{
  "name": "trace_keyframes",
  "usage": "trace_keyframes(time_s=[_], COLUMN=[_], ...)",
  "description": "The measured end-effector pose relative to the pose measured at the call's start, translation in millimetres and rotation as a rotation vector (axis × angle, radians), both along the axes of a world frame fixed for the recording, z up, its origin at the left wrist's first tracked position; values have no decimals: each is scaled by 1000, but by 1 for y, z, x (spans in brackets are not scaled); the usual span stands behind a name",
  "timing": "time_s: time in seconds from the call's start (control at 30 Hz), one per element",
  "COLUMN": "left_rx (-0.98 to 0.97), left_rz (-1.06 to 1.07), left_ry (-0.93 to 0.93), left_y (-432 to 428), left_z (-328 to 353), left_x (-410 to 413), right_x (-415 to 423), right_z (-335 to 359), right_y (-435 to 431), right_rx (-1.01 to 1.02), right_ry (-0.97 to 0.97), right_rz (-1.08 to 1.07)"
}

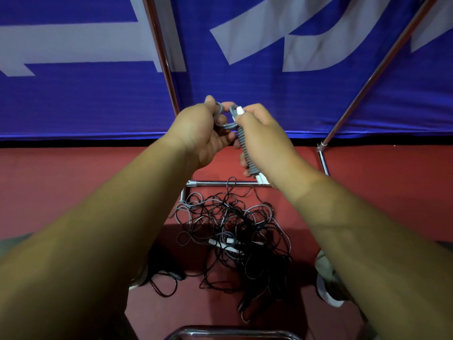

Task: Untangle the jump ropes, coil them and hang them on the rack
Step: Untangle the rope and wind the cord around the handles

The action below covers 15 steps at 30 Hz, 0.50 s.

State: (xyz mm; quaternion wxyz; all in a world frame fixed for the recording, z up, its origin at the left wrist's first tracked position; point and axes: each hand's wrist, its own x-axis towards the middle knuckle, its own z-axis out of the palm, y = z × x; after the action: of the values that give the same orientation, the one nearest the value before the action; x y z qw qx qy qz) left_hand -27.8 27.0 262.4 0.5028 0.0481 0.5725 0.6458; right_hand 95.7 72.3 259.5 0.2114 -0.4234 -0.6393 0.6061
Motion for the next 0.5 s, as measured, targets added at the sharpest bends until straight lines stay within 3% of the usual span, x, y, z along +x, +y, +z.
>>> trace_keyframes(time_s=[0.2,0.5], left_rx=[77,66], left_rz=[3,-2], left_ry=[-106,35], left_y=[-3,-1], left_z=[6,3], left_x=[0,4], right_x=[3,2], right_z=[-3,-3], right_y=[6,6], right_rx=[13,26], right_ry=[-32,-28], right_rz=[-41,-90])
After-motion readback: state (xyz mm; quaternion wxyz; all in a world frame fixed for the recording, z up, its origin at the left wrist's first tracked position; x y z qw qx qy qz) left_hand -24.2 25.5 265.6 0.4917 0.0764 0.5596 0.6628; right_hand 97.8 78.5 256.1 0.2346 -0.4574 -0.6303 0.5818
